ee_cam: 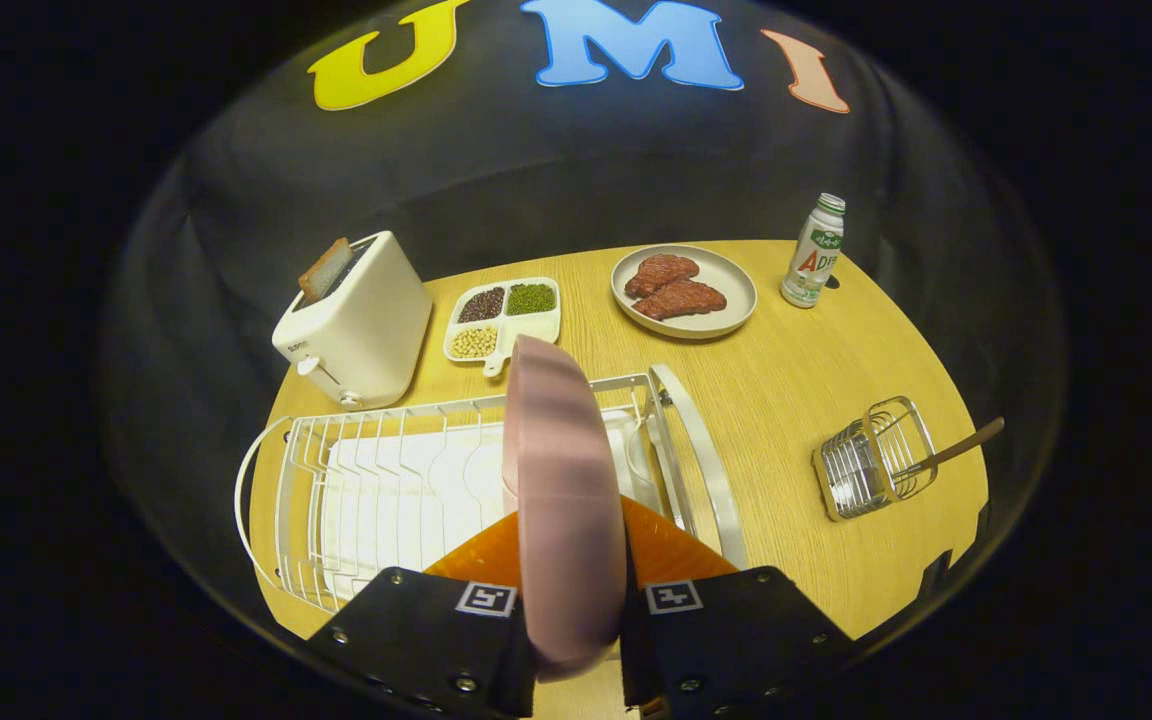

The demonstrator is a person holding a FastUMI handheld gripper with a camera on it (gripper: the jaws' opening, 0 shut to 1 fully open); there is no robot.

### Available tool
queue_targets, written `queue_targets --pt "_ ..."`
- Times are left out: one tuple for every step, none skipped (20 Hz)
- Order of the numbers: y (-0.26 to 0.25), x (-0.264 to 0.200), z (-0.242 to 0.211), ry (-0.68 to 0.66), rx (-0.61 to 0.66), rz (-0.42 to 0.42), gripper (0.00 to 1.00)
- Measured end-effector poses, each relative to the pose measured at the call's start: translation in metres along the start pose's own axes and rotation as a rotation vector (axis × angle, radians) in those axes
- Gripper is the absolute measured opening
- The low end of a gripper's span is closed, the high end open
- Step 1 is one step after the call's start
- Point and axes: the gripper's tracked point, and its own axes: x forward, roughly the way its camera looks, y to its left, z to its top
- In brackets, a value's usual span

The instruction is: Take the plate from the dish rack, then take the spoon from the basket and place it into the plate.

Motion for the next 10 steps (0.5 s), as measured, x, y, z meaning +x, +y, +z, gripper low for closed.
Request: queue_targets --pt "-0.005 -0.008 0.003 -0.006 -0.019 -0.041 0.32" --pt "-0.009 -0.001 0.006 -0.010 -0.029 -0.056 0.29" --pt "-0.008 -0.005 0.009 -0.019 -0.030 -0.063 0.29" --pt "-0.008 -0.006 0.010 -0.016 -0.036 -0.073 0.29" --pt "-0.008 -0.007 0.011 -0.015 -0.048 -0.078 0.29" --pt "-0.008 -0.008 0.012 -0.017 -0.059 -0.087 0.29" --pt "-0.008 -0.009 0.014 -0.022 -0.067 -0.097 0.29" --pt "-0.008 -0.009 0.016 -0.027 -0.077 -0.108 0.29" --pt "-0.007 -0.010 0.016 -0.025 -0.091 -0.117 0.29" --pt "-0.007 -0.010 0.018 -0.027 -0.110 -0.131 0.29"
